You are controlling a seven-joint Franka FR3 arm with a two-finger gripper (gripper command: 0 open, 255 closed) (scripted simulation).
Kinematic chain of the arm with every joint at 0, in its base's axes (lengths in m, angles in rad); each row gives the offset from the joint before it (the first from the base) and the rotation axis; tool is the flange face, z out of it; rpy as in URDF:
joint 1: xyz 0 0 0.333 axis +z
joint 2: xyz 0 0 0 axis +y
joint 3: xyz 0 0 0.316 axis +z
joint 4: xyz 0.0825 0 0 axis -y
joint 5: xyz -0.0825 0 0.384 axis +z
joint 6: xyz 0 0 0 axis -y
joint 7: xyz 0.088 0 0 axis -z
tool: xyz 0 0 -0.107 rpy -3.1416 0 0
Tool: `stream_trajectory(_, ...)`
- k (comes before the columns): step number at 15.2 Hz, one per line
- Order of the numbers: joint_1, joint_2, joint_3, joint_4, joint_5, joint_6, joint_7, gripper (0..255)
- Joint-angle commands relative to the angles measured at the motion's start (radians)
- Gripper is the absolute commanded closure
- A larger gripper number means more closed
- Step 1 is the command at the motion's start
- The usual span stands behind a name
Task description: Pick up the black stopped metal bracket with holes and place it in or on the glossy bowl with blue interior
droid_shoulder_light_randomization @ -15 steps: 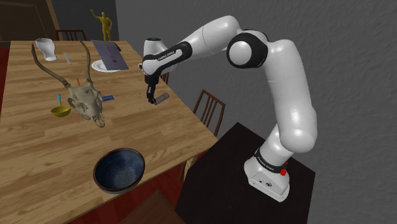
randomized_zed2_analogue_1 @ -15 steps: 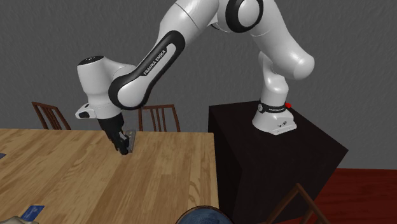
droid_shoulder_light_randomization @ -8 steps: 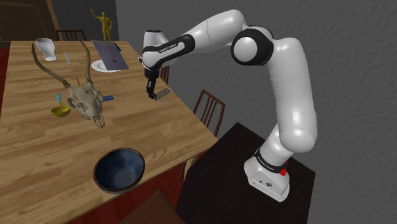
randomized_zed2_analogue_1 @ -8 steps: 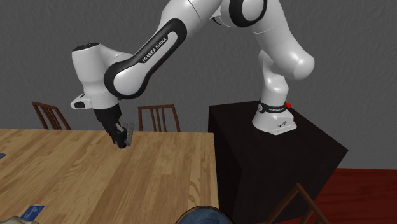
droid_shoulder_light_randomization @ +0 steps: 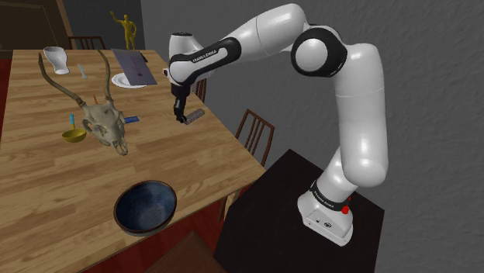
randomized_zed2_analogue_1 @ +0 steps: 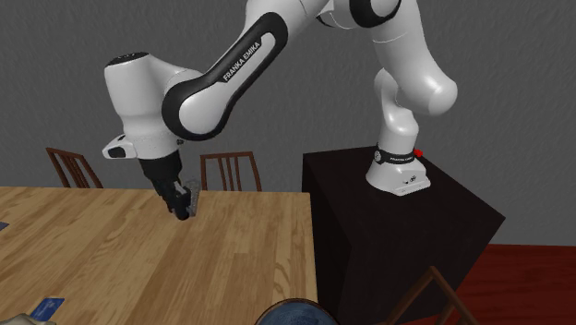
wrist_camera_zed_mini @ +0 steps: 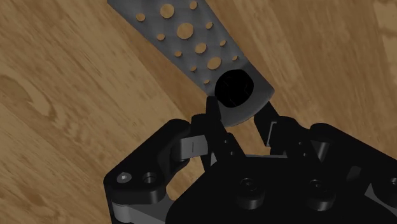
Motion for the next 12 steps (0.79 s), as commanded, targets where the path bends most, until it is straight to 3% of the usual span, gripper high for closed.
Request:
stream_trajectory(1,0.032,-0.029,0.007,-0.053,-0.004,0.024,0.042,255)
stream_trajectory(12,0.205,-0.113,0.051,-0.185,-0.030,0.073,0.273,255)
